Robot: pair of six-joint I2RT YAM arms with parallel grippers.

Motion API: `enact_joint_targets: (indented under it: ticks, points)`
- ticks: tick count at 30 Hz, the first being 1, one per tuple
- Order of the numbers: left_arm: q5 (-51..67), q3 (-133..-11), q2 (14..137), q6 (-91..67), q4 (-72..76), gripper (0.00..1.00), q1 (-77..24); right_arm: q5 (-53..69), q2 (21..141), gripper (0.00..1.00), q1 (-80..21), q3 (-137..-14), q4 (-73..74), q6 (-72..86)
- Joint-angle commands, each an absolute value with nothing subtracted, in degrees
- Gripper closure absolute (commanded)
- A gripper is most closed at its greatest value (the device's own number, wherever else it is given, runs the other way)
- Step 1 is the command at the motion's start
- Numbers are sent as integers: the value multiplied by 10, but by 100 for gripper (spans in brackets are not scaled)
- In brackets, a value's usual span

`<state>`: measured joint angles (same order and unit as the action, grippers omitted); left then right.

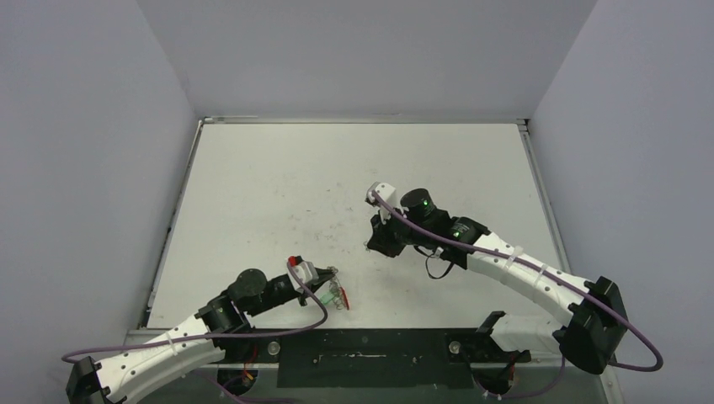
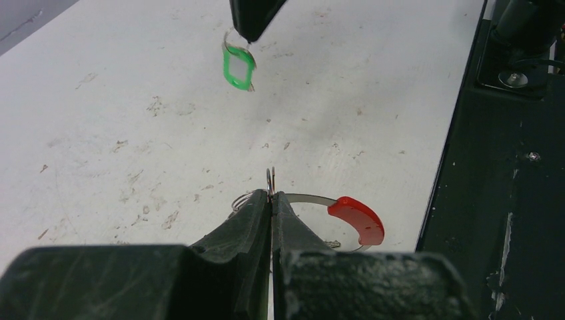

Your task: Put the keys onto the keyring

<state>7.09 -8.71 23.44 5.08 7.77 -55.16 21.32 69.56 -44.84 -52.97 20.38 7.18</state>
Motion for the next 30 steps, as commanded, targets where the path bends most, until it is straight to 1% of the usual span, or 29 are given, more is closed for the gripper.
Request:
enact_joint_targets:
  ticks: [1, 13, 30]
  points:
    - [82, -110, 233, 45, 129, 100, -554, 262, 689, 100, -494, -527, 204, 35]
    - [86, -107, 233, 38, 133, 100, -554, 303, 723, 100, -545, -564, 206, 5]
    - [87, -105, 240, 32, 141, 100, -554, 290, 770, 100, -591, -610, 201, -14]
